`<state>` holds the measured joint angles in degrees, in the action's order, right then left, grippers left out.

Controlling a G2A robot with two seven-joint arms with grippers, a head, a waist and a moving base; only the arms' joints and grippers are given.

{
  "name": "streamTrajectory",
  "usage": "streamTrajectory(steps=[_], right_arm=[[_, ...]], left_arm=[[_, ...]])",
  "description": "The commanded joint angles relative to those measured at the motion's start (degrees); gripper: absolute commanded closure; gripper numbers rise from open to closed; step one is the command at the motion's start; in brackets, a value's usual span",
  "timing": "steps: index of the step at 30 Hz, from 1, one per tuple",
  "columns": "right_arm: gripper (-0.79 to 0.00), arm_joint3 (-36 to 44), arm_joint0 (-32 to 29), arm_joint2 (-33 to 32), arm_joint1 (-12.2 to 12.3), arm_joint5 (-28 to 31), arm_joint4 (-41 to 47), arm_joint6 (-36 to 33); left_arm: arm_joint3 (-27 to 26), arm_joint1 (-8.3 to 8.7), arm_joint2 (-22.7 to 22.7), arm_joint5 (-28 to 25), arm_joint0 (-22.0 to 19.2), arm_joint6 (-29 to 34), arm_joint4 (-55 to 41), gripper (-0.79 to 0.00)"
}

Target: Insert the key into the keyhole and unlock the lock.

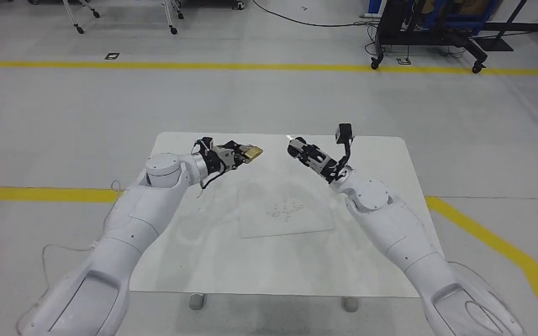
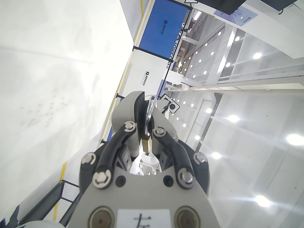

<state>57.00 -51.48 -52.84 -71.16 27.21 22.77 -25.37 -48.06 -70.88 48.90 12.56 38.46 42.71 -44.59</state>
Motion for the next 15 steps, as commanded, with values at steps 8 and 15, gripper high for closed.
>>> streamTrajectory(steps=[8,15], right_arm=[[0.0,4.4,-2.6,1.0,-0.5,-5.9,4.1,-3.8],[0.0,8.1,-5.0,1.8,-1.2,-10.2,3.0,0.1]], left_arm=[[-4.5,0.22,2.5,-11.9,2.8,-6.3,3.9,0.0],[-5.8,0.09,3.3,-14.8,4.0,-7.5,6.6,0.0]])
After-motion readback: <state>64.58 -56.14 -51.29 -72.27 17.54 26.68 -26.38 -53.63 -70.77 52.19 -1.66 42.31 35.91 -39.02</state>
